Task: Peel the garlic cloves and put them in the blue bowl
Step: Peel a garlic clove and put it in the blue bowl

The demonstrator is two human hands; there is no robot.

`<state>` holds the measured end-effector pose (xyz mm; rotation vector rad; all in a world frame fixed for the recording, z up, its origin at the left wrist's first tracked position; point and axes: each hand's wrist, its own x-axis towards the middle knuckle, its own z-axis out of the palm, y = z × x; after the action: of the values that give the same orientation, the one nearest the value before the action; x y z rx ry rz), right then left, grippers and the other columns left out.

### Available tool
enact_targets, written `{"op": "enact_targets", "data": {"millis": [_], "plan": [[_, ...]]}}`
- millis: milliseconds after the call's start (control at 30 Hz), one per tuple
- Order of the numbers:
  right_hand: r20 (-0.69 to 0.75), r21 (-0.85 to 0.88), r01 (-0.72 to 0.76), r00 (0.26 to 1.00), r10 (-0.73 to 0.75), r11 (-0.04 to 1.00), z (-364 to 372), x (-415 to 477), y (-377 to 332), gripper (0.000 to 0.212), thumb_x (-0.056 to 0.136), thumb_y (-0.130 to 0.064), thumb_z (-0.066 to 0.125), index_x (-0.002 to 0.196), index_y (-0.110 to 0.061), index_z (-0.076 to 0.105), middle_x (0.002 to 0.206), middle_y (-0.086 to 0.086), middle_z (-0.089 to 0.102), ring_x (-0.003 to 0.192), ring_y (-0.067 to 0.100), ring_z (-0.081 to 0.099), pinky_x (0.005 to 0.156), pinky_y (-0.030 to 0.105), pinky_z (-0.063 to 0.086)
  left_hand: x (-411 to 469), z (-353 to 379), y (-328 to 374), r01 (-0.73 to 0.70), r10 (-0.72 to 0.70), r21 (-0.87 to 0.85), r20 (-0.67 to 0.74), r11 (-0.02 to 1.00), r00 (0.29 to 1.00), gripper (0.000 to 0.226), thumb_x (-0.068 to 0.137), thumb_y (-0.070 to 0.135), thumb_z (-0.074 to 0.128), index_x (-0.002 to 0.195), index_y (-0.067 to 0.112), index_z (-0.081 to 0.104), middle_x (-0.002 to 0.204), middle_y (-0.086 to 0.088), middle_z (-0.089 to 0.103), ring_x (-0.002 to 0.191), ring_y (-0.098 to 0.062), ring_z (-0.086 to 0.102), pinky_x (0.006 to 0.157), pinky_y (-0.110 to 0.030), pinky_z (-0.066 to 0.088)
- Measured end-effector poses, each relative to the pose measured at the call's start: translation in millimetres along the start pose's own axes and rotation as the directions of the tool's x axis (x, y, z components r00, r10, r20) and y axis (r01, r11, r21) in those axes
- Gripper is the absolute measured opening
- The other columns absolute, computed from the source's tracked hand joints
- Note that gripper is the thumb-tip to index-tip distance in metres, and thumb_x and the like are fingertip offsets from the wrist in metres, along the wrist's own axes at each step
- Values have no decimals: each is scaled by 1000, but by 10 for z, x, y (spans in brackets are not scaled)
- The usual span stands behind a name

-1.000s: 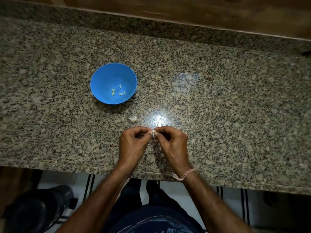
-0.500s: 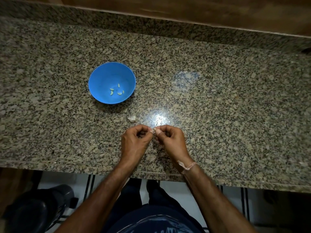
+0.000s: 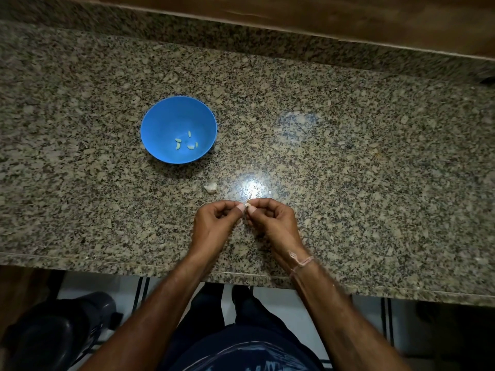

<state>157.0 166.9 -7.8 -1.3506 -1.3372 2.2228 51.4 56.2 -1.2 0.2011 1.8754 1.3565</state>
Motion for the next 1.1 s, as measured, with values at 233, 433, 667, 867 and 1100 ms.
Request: {"op": "enact_targets", "data": {"millis": [233,433,667,867,1100], "plan": [[0,-166,198,980,-201,966,29,0,33,15,89,2,75,104,-2,72,100,11,77,95,27,75,85,35,63,24,-2,9,161,-149,-205,73,965,986,16,94,19,74,104,7,77,98,-5,80,70,1,64,61,-16,49],[28,-286,324,944,-330,902,7,16,68,15,91,1,74,101,-9,73,99,5,76,96,25,74,89,44,62,93,-22,-68,244,-224,-241,107,939,969,9,92,20,77,94,12,80,92,-10,76,79,-16,56,57,-23,40],[65,-284,354,934,-351,891,28,-15,88,11,92,-3,75,102,-8,74,97,6,76,95,26,73,89,46,62,74,35,-67,229,-215,-244,82,942,973,16,99,16,67,104,3,74,73,3,65,66,-8,49,55,-21,39],[37,-119,195,981,-192,974,74,-30,73,11,92,0,72,103,-2,71,103,14,74,95,21,72,89,33,61,8,75,-5,123,-115,-163,59,979,992,12,99,12,65,93,4,71,68,9,71,58,5,62,57,-9,48],[29,428,-137,990,138,893,83,-32,52,12,95,-2,66,107,-6,67,101,8,76,92,17,71,85,30,60,-17,81,-66,65,-65,4,10,998,998,18,98,19,66,89,5,73,78,-4,72,69,-6,63,64,-19,46]]}}
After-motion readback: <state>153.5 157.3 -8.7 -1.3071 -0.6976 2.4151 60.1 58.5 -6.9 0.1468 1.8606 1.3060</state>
